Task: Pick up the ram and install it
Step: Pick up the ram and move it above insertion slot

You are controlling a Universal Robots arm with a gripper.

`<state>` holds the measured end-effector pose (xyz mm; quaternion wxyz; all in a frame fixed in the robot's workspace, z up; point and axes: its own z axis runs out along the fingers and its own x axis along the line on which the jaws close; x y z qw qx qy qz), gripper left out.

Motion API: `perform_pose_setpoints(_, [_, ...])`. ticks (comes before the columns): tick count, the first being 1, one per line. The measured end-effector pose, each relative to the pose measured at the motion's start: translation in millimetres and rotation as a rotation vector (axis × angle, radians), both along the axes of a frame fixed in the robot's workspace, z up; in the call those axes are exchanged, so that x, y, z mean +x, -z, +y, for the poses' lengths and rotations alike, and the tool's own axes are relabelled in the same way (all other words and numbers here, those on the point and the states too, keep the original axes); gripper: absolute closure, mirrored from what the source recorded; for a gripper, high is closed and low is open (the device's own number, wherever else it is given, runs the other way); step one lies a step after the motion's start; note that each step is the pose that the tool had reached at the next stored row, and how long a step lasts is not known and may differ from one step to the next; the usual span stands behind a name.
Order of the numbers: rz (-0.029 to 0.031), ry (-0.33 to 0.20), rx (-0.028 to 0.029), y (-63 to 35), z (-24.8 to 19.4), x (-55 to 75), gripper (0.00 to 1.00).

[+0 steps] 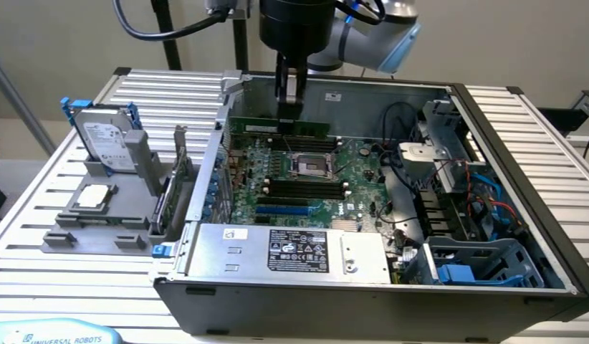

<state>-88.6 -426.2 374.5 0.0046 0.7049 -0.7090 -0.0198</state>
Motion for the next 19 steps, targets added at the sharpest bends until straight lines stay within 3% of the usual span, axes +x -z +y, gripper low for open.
perform_pose_setpoints(8, [0.0001,0.0,0.0,11.4,25.1,18.7,0.86])
perform_pose_setpoints(15, [0.0003,0.0,-0.0001,22.1,38.3,50.1,0.86])
perform_pose_setpoints(19, [0.0002,0.0,0.002,27.4,41.8,60.5,0.86])
